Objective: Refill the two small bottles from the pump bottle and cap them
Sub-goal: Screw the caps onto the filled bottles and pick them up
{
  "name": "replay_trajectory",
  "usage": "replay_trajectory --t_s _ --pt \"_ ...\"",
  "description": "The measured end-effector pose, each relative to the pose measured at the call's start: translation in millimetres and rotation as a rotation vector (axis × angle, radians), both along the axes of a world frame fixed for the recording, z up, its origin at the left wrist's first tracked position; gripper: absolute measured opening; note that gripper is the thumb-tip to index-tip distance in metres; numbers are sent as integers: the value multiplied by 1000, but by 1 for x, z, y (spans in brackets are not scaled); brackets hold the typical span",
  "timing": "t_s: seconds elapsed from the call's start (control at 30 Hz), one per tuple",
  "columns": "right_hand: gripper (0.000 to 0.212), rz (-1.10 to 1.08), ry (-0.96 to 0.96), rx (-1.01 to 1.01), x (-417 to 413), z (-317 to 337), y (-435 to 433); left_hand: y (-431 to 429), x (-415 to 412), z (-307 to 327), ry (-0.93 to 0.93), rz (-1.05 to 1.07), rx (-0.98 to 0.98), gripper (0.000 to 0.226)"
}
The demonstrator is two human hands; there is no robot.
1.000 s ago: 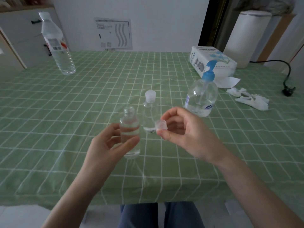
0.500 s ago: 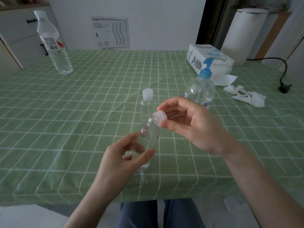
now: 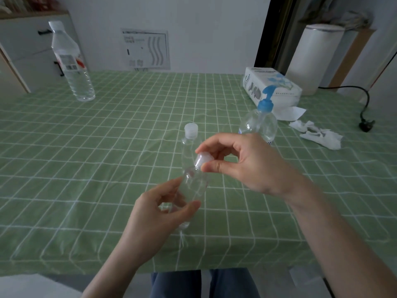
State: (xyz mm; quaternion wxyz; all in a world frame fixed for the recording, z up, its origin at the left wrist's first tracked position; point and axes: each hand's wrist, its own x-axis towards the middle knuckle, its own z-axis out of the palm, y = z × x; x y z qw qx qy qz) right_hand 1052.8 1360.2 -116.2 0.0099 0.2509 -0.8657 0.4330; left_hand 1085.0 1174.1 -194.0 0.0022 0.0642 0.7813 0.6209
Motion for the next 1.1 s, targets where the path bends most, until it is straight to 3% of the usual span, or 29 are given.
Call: replay_trajectory --t_s 0.03,0.17,0.27,0.43,0.57,0.67,0.77,0.9,1.03,1.1 --pt "17 -20 8 19 0 1 -2 1 0 0 11 13 2 63" --pt "45 -104 73 89 -4 2 -6 6 2 -2 20 21 34 62" --pt "53 -3 -32 43 -4 5 -2 7 3 -2 17 10 55 61" --pt "28 22 1 -37 -2 3 1 7 2 -2 8 6 59 65" --pt "43 -75 20 23 -5 4 -2 10 2 -1 3 -12 64 47" --pt "43 17 -65 54 -5 5 3 8 2 1 11 -4 73 53" --pt "28 -19 -25 41 -4 1 3 8 1 1 33 -6 63 61" --pt "43 -59 -52 69 -4 2 1 8 1 0 20 -7 69 62" --pt "26 -12 -50 11 -2 -1 2 7 0 1 40 0 85 57" --pt "33 -65 -21 9 -1 -3 -1 7 0 0 38 -6 81 60"
